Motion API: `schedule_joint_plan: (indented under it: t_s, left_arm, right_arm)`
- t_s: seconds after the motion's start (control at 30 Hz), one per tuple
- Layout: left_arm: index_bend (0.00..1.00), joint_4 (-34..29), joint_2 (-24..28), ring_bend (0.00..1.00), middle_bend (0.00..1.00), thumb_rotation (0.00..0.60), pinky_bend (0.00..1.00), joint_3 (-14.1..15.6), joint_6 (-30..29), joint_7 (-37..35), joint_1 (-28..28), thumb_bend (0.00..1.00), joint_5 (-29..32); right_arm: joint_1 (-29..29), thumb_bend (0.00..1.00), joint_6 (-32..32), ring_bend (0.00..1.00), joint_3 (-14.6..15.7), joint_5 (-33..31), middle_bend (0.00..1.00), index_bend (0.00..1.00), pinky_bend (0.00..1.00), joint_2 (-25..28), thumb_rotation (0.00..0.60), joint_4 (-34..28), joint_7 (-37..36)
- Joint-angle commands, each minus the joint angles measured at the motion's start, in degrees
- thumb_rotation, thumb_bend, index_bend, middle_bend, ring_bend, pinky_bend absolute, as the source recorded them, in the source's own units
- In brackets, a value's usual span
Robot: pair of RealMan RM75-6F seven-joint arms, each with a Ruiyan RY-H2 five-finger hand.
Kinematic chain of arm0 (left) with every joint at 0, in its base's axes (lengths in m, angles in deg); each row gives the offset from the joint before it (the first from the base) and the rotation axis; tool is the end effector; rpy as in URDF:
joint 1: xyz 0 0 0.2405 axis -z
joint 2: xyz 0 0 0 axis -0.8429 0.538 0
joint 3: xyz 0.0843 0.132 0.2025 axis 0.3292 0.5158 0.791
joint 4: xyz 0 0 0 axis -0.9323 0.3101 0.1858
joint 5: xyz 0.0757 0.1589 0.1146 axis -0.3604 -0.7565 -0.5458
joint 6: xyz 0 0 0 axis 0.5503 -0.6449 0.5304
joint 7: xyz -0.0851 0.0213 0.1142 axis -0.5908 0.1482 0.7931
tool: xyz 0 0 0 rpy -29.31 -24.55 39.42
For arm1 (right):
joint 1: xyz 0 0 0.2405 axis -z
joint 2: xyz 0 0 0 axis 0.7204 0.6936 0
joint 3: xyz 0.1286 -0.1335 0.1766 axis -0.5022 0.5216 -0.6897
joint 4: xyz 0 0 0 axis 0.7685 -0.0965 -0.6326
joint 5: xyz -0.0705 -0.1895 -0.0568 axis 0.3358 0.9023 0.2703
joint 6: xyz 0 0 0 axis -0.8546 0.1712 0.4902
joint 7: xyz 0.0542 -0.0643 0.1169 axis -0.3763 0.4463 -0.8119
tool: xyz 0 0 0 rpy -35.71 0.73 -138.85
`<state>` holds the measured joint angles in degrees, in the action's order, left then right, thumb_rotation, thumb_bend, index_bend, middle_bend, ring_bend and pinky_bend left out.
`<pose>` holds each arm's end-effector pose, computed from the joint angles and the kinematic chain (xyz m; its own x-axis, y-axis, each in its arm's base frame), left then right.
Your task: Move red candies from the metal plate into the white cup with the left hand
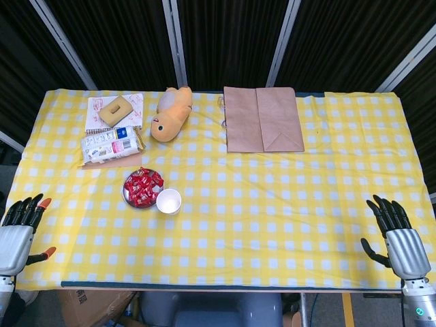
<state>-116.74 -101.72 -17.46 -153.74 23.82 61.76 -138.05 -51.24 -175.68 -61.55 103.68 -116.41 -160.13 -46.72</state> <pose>-0.3028 0.1649 0.1408 0.4886 0.0972 0.8671 0.8719 -0.0177 -0.4894 -0.3353 -0.1769 0.1473 0.3130 0.0075 0.9497 -0.9408 -0.1348 0.3112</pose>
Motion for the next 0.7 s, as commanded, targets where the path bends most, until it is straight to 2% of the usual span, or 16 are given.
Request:
schedule_joint_plan:
  t_s: [0.03, 0.7]
  left_arm:
    - [0.0, 0.0, 0.0, 0.0, 0.0, 0.6, 0.0, 0.0, 0.1, 0.1, 0.0, 0.13, 0.0]
    - [0.0, -0.2, -0.1, 0.0, 0.0, 0.6, 0.0, -0.3, 0.4, 1.1, 0.4, 0.13, 0.2]
  right_arm:
    - [0.0, 0.42, 0.1, 0.0, -0.1, -0.1, 0.0, 0.0, 0.0, 0.0, 0.6, 0.0, -0.2]
    - [0.3, 0.42, -0.3, 0.0, -0.1, -0.3, 0.0, 0.0, 0.0, 0.3, 0.6, 0.0, -0.4]
